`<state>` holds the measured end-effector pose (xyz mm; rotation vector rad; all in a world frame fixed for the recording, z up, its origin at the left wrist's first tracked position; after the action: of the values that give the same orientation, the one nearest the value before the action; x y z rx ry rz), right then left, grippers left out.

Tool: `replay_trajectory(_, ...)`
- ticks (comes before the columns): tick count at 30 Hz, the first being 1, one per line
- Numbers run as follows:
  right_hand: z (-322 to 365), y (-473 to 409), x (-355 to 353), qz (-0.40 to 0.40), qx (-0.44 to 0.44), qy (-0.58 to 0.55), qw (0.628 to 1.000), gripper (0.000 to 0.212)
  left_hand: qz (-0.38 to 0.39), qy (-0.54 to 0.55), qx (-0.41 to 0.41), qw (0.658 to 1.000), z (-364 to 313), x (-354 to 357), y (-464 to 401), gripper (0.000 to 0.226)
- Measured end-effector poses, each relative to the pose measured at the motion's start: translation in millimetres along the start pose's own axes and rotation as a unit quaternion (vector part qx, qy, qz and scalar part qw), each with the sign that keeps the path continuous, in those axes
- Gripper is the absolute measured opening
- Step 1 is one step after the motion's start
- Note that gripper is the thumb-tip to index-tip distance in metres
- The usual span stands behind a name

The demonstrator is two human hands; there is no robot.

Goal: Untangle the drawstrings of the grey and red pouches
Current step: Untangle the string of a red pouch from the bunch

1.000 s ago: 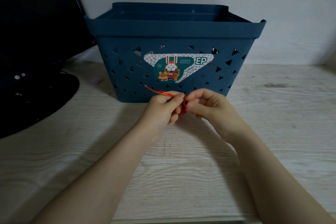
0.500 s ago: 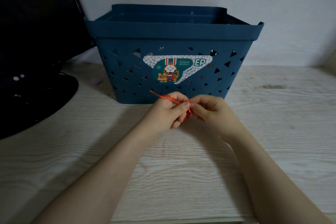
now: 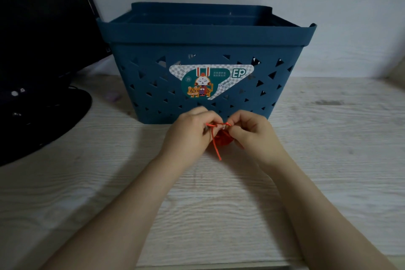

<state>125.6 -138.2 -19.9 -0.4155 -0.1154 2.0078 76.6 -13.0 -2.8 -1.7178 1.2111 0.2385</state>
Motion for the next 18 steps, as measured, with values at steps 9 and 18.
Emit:
replay_trajectory(9,10.2,9.2,10.6,0.08,0.032,-0.094,0.992,0.018,-0.118,-0.003,0.055,0.992,-12.7,-11.5,5.8,0.017)
replay_trajectory(18,4.7,5.6,11.0,0.043,0.114,-0.272,0.955,0.028,-0.113,0.102,0.093,0.984,-15.0,-10.7,5.1,0.017)
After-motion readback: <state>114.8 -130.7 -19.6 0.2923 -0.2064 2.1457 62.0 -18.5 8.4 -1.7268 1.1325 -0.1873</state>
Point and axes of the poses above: each hand's wrist, its own y-axis away from the middle knuckle, its own x-axis out of the palm, z = x × y, the point moved 5 cm from there along -y, towards the middle knuckle
